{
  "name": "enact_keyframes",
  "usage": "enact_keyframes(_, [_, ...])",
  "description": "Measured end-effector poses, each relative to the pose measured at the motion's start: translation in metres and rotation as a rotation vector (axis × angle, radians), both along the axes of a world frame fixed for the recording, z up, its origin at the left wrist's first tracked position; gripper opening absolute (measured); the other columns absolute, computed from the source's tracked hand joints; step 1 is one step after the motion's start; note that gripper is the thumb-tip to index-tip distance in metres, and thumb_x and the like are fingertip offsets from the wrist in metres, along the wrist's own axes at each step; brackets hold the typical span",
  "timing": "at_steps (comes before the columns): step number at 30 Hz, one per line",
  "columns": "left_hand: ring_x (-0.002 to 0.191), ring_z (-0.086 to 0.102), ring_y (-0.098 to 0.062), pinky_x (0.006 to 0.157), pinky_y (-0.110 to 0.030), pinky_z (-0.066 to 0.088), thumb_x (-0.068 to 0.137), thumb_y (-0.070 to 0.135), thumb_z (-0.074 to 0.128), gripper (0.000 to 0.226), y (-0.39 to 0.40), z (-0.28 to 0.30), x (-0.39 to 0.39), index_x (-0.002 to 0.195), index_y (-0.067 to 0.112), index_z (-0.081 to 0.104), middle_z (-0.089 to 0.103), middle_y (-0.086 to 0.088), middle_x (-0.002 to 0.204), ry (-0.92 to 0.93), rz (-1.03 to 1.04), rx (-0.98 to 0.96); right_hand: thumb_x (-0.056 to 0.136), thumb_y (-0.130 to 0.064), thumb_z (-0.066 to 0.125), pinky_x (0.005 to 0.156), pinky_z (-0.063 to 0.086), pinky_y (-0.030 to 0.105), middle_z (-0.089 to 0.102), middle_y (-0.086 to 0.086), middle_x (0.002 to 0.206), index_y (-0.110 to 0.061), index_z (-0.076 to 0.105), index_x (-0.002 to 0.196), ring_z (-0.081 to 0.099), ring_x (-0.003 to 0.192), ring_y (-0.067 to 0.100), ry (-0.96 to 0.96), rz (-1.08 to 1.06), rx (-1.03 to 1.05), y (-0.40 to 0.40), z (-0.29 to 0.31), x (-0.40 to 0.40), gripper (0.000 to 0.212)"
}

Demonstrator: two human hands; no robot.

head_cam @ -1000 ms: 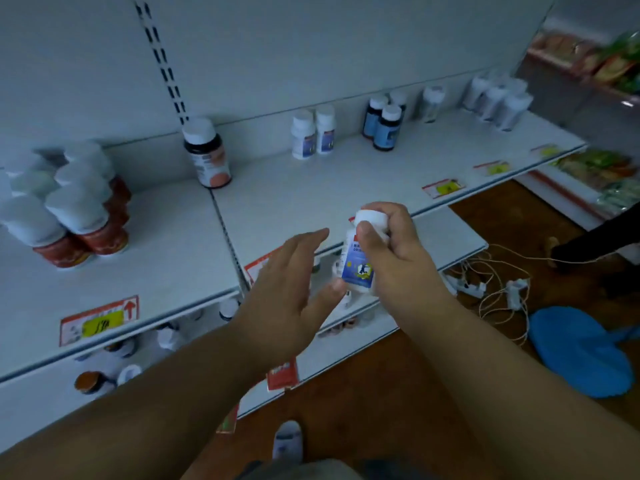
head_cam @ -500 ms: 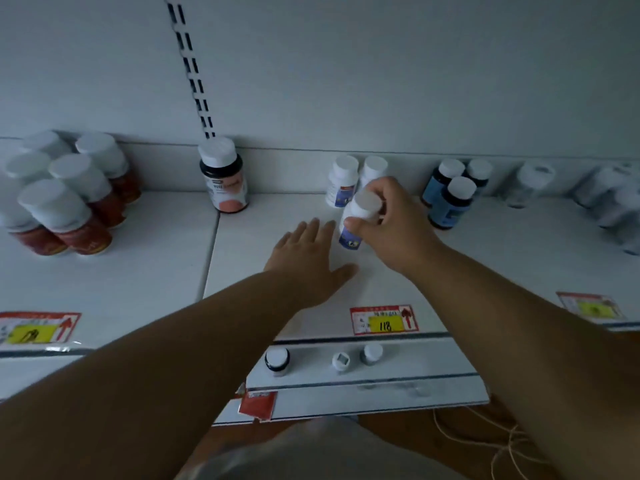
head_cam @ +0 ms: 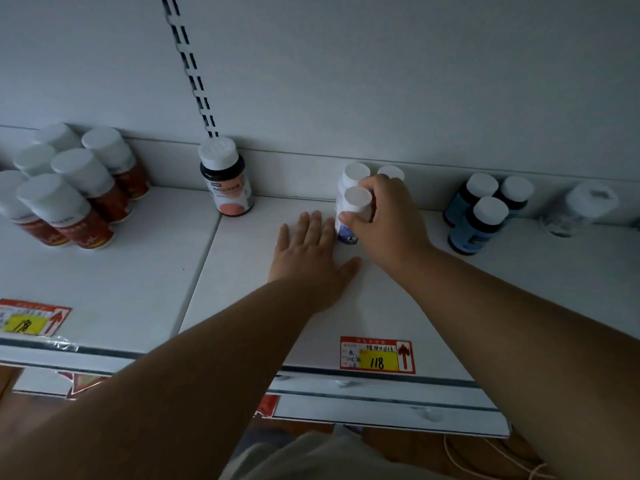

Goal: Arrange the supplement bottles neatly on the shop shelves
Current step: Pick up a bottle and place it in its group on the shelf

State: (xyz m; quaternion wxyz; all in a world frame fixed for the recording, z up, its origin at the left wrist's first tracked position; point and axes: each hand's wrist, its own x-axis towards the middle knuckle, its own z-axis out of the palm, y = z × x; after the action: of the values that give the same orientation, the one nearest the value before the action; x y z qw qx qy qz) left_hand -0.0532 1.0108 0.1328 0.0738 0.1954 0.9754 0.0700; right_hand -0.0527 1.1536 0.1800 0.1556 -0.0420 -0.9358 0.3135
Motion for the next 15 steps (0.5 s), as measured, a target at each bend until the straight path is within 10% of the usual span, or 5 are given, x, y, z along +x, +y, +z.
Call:
enact_keyframes(9, [0.151,-0.008,-0.021,0.122,-0.043,0.001,0.094,0.067,0.027,0.085,-0.015,0.012,-0.009,0.156,0.018,-0.005,-0.006,-0.005,0.164,-0.043,-0.039,0.059,0.081,-0.036,0.078,0.085,0.052,0.043,0.053,0.014,0.121,-0.01,0.044,0.128,0.058,0.106,0.029,0.005,-0.14,0.038,-0.014,0.001,0.007,0.064])
enact_keyframes(15, [0.15,0.009,-0.021,0.122,-0.039,0.007,0.094,0.059,0.038,0.082,-0.066,0.03,0.008,0.157,0.018,0.005,0.008,-0.004,0.164,0.055,-0.191,0.171,0.087,-0.033,0.073,0.085,0.037,0.026,0.052,0.014,0.125,-0.01,0.048,0.132,0.051,0.113,0.027,0.029,-0.278,0.053,-0.06,0.01,0.054,0.056])
